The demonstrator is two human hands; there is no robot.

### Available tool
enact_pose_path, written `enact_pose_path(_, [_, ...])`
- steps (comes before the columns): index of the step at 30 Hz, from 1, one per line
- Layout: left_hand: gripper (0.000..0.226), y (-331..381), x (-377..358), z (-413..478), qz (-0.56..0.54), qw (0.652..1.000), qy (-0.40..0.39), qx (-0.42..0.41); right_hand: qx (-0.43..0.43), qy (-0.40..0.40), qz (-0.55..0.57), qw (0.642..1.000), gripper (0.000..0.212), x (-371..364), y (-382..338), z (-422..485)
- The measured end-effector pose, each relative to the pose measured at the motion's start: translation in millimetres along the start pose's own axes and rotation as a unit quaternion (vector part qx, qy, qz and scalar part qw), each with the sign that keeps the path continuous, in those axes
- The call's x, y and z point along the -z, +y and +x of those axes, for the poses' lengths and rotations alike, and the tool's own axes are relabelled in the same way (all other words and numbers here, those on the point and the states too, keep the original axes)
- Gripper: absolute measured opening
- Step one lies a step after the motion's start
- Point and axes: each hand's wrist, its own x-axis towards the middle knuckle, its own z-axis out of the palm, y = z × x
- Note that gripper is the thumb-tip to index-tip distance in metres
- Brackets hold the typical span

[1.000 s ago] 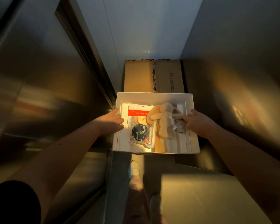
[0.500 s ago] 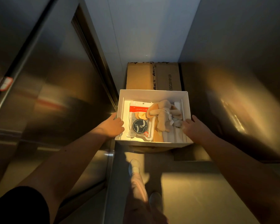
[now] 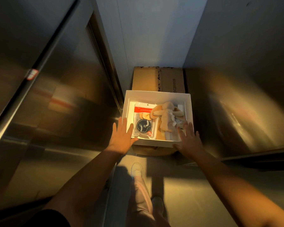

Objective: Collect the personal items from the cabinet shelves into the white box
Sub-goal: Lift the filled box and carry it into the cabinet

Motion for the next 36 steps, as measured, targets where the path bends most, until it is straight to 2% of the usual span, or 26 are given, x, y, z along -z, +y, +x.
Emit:
enact_pose_path(2, [0.075, 4, -6, 0, -0.032, 0.999, 0.011, 0.03, -0.033, 0.017, 0.034, 0.999, 0.089, -6, -6, 1])
enact_pose_path(7, [0.092, 7, -14, 1, -0.072, 0.994, 0.056, 0.066, -0.056, 0.031, 0.022, 0.998, 0.099, -13, -11, 7])
enact_pose_path(13, [0.098, 9, -12, 8, -0.08, 0.993, 0.064, 0.066, -0.088, 0.041, 0.073, 0.993, 0.118, -11, -10, 5])
enact_pose_path(23, [0.103, 10, -21, 18, -0.043, 0.996, 0.063, 0.051, -0.103, 0.055, 0.055, 0.992, 0.116, -16, -13, 4])
enact_pose_path(36, [0.106, 5, -22, 35, -0.125, 0.989, 0.075, 0.032, -0.127, 0.064, 0.053, 0.988, 0.12, -19, -9, 24])
